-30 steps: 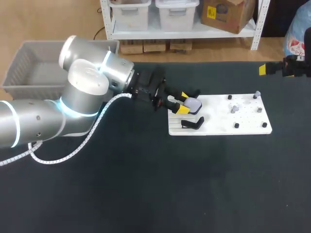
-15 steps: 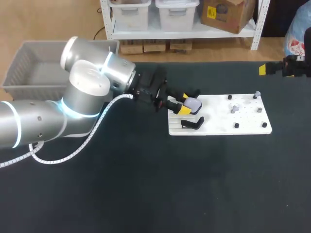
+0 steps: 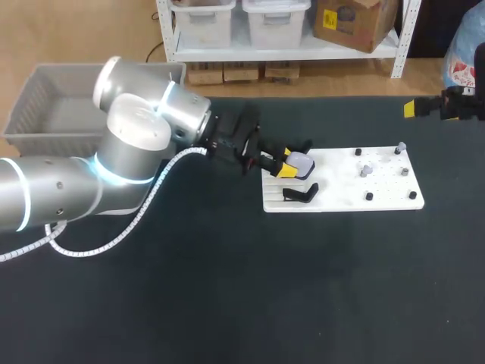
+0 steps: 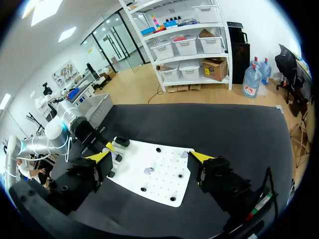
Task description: Pick up each earbud case from the left stands, insert the matching earbuds, close the lid, and place the case in the box.
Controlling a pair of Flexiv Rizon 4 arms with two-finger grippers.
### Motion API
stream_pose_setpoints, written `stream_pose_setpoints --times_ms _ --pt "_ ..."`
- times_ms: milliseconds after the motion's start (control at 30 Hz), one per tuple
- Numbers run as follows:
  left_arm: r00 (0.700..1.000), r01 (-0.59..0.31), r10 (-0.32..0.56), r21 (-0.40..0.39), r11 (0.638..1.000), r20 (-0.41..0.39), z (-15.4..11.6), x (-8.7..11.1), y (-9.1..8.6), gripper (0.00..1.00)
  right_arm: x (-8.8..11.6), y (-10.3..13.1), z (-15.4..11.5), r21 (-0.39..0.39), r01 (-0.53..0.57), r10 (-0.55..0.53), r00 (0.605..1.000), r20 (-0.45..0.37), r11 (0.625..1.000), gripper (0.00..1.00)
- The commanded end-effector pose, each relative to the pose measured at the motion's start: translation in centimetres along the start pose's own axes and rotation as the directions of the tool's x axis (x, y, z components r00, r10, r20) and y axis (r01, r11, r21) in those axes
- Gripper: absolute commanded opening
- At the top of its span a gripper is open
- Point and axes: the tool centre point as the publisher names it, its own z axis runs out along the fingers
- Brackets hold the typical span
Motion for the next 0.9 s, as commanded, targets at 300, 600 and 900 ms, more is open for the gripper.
stream_pose_setpoints --times_ms 300,600,900 --pt "0.992 -0.063 0.071 -0.076 0.995 0.103 -2.3 -3.3 -2.6 0.0 0.0 0.0 0.0 0.0 0.001 -0.001 1.0 0.0 1.0 1.0" --pt "0.942 -0.061 0.093 -0.108 0.992 0.323 -3.3 -6.3 -4.0 0.0 0.0 0.0 0.0 0.0 0.001 -0.001 1.0 0.0 1.0 1.0" --pt "0.925 -0.051 0.089 -0.112 0.992 0.37 -2.7 -7.6 -5.1 0.0 0.0 0.0 0.0 0.0 0.001 -0.001 1.0 0.0 1.0 1.0"
